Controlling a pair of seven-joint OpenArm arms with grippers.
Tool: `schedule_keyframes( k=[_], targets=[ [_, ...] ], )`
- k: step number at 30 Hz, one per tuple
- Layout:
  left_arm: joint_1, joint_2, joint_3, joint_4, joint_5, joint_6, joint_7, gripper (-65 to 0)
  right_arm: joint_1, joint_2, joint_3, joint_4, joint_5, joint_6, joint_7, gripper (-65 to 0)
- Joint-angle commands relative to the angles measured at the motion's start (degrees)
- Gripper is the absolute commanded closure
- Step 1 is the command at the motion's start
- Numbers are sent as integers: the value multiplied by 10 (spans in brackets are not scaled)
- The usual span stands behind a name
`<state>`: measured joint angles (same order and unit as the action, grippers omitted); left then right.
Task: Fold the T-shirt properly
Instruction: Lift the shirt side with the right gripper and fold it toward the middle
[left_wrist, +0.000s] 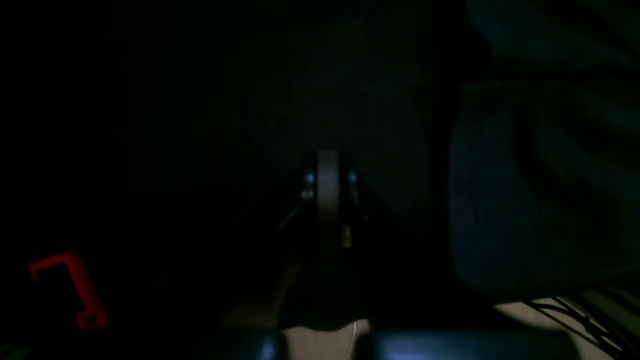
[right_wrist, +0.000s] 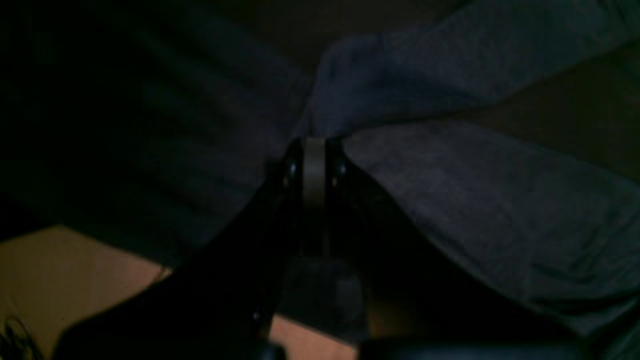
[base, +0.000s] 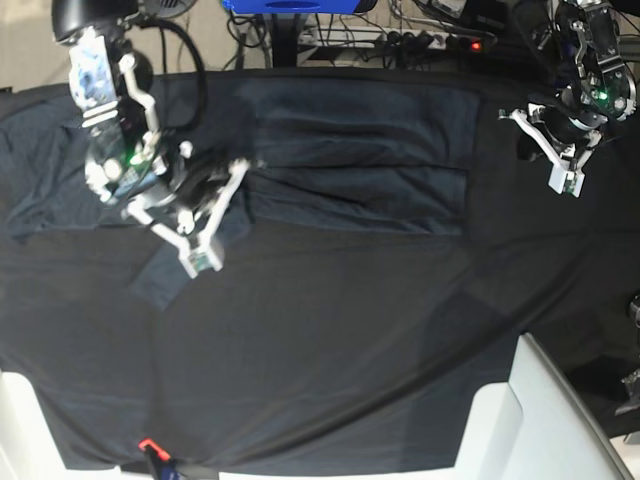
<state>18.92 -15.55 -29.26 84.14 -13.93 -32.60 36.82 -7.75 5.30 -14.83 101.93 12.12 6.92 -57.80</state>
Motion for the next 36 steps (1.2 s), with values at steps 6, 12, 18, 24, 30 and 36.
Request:
schedule_keyframes(
  k=[6, 12, 18, 24, 30, 36],
  targets=[
    [0, -9, -4, 7, -7, 1, -9, 0, -3, 3, -43, 14, 2, -35, 7, -2],
    [1, -9, -4, 7, -7, 1, -9, 0, -29, 2, -59, 18, 4, -34, 7, -2],
    [0, -9, -4, 7, -7, 1, -9, 0, -43, 3, -57, 14, 4, -36, 8, -2],
    [0, -9, -3, 7, -7, 1, -9, 0, -42, 2, -56, 18, 4, -36, -4, -102],
    [5, -14, -4, 8, -8, 1, -10, 0, -16, 4, -39, 45, 3, -37, -6, -300],
    [31, -12, -51, 29, -11, 0, -11, 0, 83, 2, 94, -43, 5, -34, 27, -300]
  ],
)
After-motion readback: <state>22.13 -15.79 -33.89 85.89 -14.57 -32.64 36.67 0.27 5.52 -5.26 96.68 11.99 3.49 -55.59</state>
